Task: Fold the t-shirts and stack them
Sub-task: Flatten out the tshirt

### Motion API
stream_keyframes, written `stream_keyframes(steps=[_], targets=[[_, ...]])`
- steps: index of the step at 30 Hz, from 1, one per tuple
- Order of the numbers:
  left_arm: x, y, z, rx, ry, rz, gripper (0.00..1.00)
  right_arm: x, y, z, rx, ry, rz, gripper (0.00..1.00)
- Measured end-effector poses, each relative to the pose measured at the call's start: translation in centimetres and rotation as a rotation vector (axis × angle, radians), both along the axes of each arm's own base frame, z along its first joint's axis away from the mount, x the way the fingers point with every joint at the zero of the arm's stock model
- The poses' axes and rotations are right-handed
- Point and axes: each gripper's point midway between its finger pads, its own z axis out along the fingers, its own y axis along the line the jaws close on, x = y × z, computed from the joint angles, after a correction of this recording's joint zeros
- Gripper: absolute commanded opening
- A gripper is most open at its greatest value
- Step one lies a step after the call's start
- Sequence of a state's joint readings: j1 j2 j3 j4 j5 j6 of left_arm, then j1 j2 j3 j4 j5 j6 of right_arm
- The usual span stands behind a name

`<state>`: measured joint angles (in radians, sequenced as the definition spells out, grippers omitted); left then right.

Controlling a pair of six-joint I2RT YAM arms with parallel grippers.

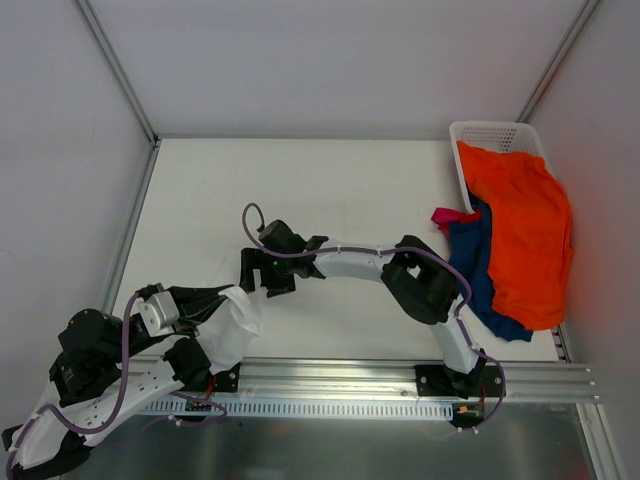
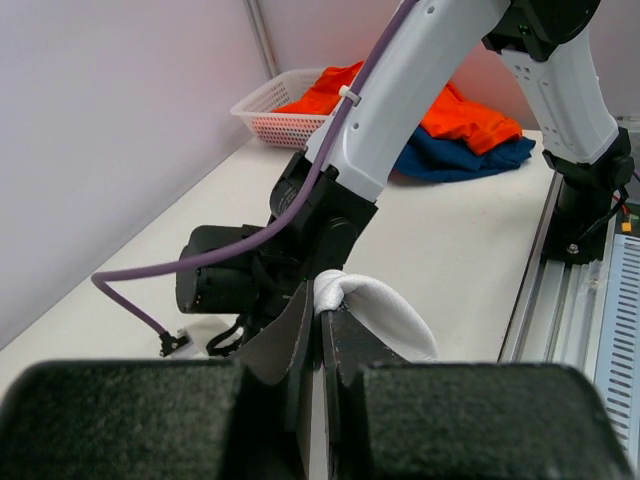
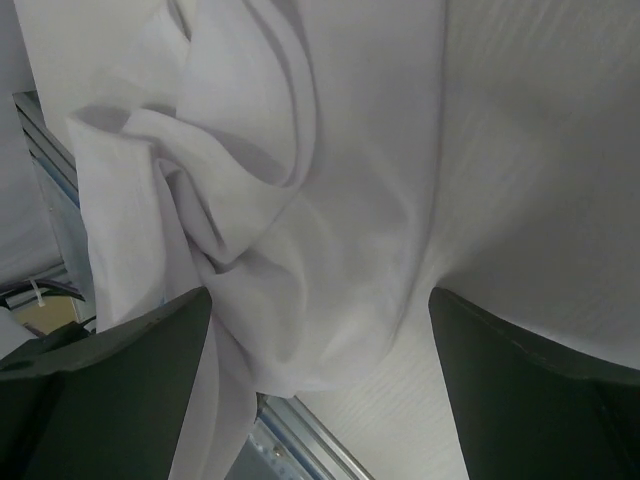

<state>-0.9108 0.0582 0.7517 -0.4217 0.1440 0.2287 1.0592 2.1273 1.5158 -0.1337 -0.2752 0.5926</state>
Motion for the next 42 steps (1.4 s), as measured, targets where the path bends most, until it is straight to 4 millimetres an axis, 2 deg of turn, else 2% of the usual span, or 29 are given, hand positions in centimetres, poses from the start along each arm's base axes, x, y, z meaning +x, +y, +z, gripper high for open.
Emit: stream_keyframes(steps=[1, 5, 11, 12, 13, 14, 15, 16, 17, 21, 24, 28, 30, 32, 34, 35, 36, 39, 40, 42], targets=[[0.0, 0.0, 0.0, -0.001, 0.002, 0.000, 0.00, -0.5, -0.2, -0.5, -0.003, 0.021, -0.006, 0.95], [0.0, -0.1, -0.1, -0.003, 0.006, -0.001, 0.00, -0.3, 0.9, -0.4, 0.028, 0.004, -0.014, 0.95], [0.1, -0.2, -0.3, -0.001, 0.011, -0.001, 0.00, -0.5, 3.3, 0.2, 0.046, -0.026, 0.000, 0.94], [0.1, -0.2, -0.3, -0.001, 0.012, -0.001, 0.00, -0.7, 3.5, 0.3, 0.040, -0.032, 0.004, 0.91], [0.1, -0.2, -0.3, 0.000, 0.013, -0.002, 0.00, -0.7, 3.6, 0.6, 0.034, -0.045, 0.006, 0.84], [0.1, -0.2, -0.4, 0.000, 0.013, -0.002, 0.00, -0.7, 3.8, 0.9, 0.035, -0.057, 0.013, 0.73], [0.1, -0.2, -0.4, 0.001, 0.014, -0.002, 0.00, -0.8, 3.9, 1.1, 0.036, -0.065, 0.019, 0.39], [0.1, -0.2, -0.4, 0.001, 0.014, -0.002, 0.00, -0.8, 4.0, 1.3, 0.039, -0.075, 0.028, 0.18], [0.1, -0.3, -0.4, 0.001, 0.014, -0.002, 0.00, -0.8, 4.2, 1.6, 0.045, -0.078, 0.030, 0.01], [0.1, -0.3, -0.4, 0.000, 0.016, -0.001, 0.00, -0.7, 4.5, 1.5, 0.055, -0.070, 0.031, 0.00], [0.2, -0.2, -0.4, 0.000, 0.017, 0.001, 0.00, -0.5, 4.4, 0.2, 0.041, -0.063, 0.029, 0.00], [0.5, 0.0, -0.4, -0.002, 0.020, 0.024, 0.00, -0.3, 2.4, -2.3, -0.016, -0.058, 0.022, 0.00], [0.8, 0.2, -0.4, -0.005, 0.022, 0.044, 0.00, 0.3, 0.8, -3.0, -0.039, -0.051, 0.009, 0.00], [1.0, 0.3, -0.4, -0.008, 0.022, 0.059, 0.00, 2.0, -1.7, -2.7, -0.055, -0.072, -0.029, 0.00], [1.3, 0.5, -0.3, -0.015, 0.020, 0.073, 0.00, 4.8, -6.7, -2.2, -0.106, -0.080, -0.118, 0.00], [1.3, 0.5, -0.4, -0.017, 0.020, 0.077, 0.00, 7.1, -10.1, -1.6, -0.132, -0.095, -0.191, 0.00], [1.4, 0.5, -0.4, -0.016, 0.020, 0.079, 0.00, 8.7, -12.5, -0.9, -0.146, -0.111, -0.247, 0.00], [1.4, 0.4, -0.6, -0.013, 0.022, 0.079, 0.00, 14.4, -21.8, 3.0, -0.209, -0.217, -0.471, 0.00], [1.4, 0.4, -0.6, -0.013, 0.023, 0.078, 0.00, 15.5, -24.4, 4.6, -0.225, -0.259, -0.530, 0.00], [1.4, 0.3, -0.6, -0.009, 0.024, 0.075, 0.00, 16.4, -28.1, 8.1, -0.242, -0.347, -0.607, 0.00]])
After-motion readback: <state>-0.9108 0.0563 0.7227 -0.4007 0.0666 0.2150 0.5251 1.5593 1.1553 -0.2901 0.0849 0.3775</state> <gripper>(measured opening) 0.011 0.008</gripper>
